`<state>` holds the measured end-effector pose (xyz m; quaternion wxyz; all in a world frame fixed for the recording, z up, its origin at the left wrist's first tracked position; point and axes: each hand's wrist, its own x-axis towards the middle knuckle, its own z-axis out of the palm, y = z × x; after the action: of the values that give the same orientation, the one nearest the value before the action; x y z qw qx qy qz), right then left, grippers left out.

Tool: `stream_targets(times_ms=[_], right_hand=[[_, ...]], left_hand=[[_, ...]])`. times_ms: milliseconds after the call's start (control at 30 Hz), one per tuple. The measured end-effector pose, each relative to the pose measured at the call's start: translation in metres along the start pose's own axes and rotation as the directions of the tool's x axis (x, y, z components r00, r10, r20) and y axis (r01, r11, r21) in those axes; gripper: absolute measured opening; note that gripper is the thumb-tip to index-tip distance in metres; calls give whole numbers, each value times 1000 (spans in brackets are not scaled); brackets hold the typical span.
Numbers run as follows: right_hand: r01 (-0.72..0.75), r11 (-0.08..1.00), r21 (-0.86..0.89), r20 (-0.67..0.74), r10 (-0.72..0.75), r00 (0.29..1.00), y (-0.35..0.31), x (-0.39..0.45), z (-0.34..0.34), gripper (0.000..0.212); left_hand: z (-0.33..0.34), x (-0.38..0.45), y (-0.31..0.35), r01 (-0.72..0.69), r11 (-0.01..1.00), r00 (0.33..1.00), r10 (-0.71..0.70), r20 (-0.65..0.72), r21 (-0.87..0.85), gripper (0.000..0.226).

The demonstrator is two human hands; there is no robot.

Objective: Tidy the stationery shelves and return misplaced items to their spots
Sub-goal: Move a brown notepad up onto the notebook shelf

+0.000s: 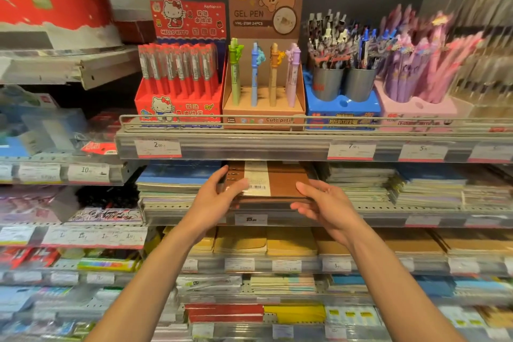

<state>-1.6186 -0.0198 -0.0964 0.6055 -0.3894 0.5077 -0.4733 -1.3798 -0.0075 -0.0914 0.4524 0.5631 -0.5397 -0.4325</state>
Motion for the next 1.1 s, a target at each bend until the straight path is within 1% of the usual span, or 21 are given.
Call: stream_targets(times_ms=[67,133,233,300,367,433,467,533,600,700,933,1000,1100], right_hand=[[26,997,-72,-34,-28,999,1,3,4,63],[65,978,-196,-103,-87,991,8,3,6,62],[140,903,-406,-162,-222,962,19,0,5,76],[198,827,-526,-142,-315,938,27,-6,0,86],[274,741,-613,-61,-390,919,34,-14,-4,93],[324,620,-714,34,-431,902,43,-15,-7,95],[336,570,-750,62,-445,894,47,-13,-8,94],[350,525,-776,63,-487,871,51,-7,-8,87],[376,507,-776,49,-545,837,49,-3,-7,80],[401,498,-768,51,-578,815,43,2,-4,77],[395,520,-757,33,-574,818,25,27,0,73],[375,524,-765,19,-563,826,22,35,-1,72],[328,538,-776,-4,-525,851,20,46,-2,71]], left_hand=[[-6,-3,-8,-54,985,998,50,30,163,80],[-8,-8,-19,-110,939,994,107,25,325,82],[-10,-11,-32,-194,853,971,239,-31,484,84],[-11,-9,-38,-241,768,942,333,-48,593,88],[-13,-6,-40,-259,702,926,376,-37,663,93],[-15,-4,-40,-264,639,917,399,-18,722,98],[-15,-3,-39,-262,615,913,407,-16,743,99],[-13,-1,-38,-259,598,907,421,-23,758,96],[-11,0,-37,-265,628,901,431,-43,731,89],[-8,5,-36,-274,690,899,431,-76,670,77],[-5,35,-30,-283,718,907,416,-66,636,65],[-4,45,-29,-271,690,911,410,-54,671,65],[-2,59,-30,-237,607,923,385,-19,759,68]])
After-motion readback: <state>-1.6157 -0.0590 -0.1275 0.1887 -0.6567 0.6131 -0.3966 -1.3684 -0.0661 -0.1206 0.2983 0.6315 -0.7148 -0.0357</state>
